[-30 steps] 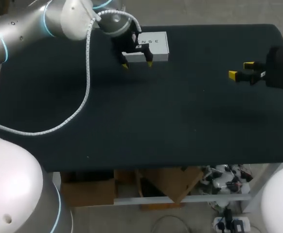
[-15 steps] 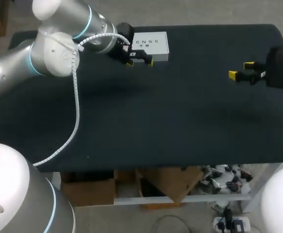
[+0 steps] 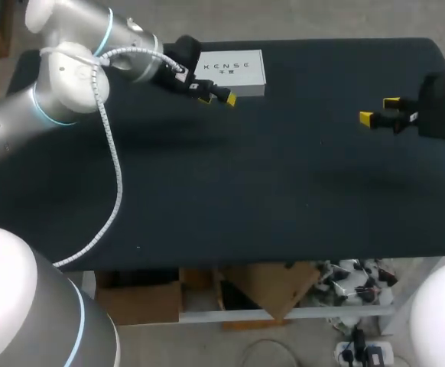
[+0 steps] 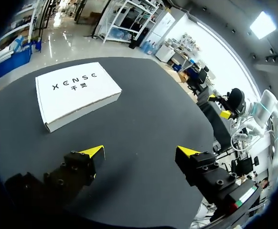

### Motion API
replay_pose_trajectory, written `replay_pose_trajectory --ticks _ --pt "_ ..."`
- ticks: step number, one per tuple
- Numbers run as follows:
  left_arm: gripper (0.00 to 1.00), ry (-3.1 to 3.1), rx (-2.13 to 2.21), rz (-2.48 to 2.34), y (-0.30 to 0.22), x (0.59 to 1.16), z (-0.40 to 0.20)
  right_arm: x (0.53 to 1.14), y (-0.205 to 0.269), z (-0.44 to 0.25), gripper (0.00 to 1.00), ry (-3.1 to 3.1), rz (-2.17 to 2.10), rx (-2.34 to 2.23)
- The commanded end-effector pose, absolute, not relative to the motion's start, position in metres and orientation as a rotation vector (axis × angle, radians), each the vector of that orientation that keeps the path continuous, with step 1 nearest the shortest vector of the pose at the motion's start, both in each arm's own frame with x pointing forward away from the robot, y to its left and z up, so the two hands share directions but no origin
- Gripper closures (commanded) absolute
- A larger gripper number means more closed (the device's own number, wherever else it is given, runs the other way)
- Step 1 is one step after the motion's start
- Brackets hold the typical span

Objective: Assemble the packaging by folding the flat box into shape, placing the metal phone stand inside, and closing the box properly

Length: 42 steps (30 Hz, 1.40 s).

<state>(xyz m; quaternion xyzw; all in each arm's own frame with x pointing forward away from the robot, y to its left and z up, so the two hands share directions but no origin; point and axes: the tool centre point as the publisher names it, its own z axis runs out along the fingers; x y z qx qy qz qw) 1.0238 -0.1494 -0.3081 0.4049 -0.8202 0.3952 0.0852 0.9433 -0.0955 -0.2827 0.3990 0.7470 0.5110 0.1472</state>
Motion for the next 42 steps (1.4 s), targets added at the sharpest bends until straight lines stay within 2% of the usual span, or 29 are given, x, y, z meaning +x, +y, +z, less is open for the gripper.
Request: replay_pose_trajectory --ticks 1,15,24,42 --pt "0.00 -2.415 1.009 1.212 -0.145 1.025 -0.306 0.943 -0.096 -0.283 0.00 2.147 1.477 1.145" --pt "0.00 -2.413 0.989 1.202 -0.145 1.024 -0.305 0.943 -0.096 -0.283 0.00 2.147 1.477 1.145" --pt "0.00 -2.547 1.199 1.622 -0.122 0.984 -0.298 0.943 -0.096 -0.283 0.00 2.147 1.477 1.145" --pt "0.00 -2.588 1.495 1.877 -0.102 0.944 -0.285 0.943 -0.096 -0.283 0.00 2.147 1.477 1.145"
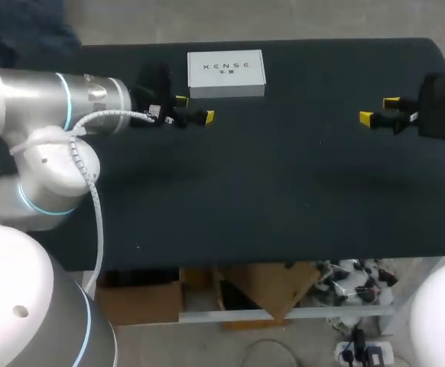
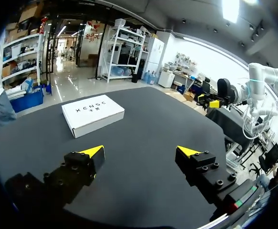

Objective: Assemble the packaging by folding the flat box into shape, placing the metal phone stand inside, and closing the box properly

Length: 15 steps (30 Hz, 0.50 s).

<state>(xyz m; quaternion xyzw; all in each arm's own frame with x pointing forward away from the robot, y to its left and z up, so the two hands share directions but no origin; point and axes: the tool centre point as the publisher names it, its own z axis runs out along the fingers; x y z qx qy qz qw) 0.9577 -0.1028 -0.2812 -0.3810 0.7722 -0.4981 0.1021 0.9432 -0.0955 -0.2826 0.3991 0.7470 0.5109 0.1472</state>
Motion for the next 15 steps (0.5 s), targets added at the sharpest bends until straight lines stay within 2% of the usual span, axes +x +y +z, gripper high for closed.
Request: replay_pose_trajectory --ticks 1,15 --pt "0.00 2.011 -1.176 -1.468 -0.101 0.944 -0.285 0.943 -0.096 -0.283 0.00 2.147 1.477 1.145" --pt "0.00 2.160 -1.157 -1.506 -0.079 0.965 -0.274 0.943 -0.096 -0.283 0.00 2.147 1.477 1.145"
